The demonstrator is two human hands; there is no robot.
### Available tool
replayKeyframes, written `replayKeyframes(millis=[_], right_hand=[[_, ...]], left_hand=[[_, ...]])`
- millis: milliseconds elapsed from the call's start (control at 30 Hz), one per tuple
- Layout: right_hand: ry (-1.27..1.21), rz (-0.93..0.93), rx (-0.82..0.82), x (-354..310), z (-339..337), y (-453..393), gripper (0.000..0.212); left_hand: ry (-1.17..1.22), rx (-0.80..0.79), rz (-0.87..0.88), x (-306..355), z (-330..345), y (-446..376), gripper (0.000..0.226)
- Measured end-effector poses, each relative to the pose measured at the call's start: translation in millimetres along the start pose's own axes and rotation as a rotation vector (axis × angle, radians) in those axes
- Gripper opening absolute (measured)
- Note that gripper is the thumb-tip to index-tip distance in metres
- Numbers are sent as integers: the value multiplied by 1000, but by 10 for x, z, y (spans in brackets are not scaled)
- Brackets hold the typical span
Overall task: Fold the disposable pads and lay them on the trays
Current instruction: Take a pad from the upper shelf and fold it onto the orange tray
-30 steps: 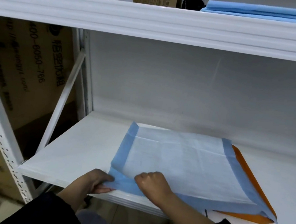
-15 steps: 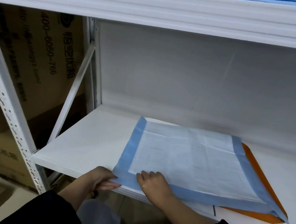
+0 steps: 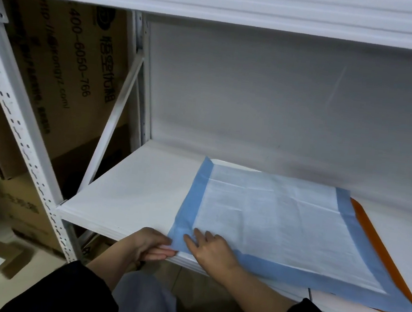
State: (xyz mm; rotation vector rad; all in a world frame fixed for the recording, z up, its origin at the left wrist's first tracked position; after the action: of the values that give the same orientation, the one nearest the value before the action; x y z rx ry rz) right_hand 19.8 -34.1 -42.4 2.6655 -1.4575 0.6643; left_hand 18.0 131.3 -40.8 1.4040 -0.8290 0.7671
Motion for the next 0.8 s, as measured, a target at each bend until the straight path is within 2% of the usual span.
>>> replayKeyframes(millis=[133,300,467,600,700,800], right_hand=[[-7,-10,-19,-134,-5,-48,67],[-12,5,-29,-162,33,-71,60],[-19,8,10,-98,55,-30,60],[-24,24,-20,-29,111,39,81],[-37,60,3,84,149,113,84],[-45,100,41,229,160,202,77]], left_hand=[[26,-6,-26,35,17,40,28],[43,-36,-28,61,-6,66,38],[-16,-2,1,25,44,22,22],[-56,34,22,0,25,-2,6],[-46,106,54,23,10,-36,8],[-23,209,142,131,-26,-94,15]])
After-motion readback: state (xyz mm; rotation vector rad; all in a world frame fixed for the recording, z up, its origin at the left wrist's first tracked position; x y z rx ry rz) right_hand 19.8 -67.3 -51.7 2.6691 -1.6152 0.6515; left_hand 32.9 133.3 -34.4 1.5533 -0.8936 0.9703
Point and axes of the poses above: each hand's wrist, its own y-axis away from the middle knuckle, its own z-axis out of the palm, x = y × z, the point moved 3 cm from there along -y, towards the middle knuckle, and after that the axes turned 10 degrees about z, right-handed, at the moved point
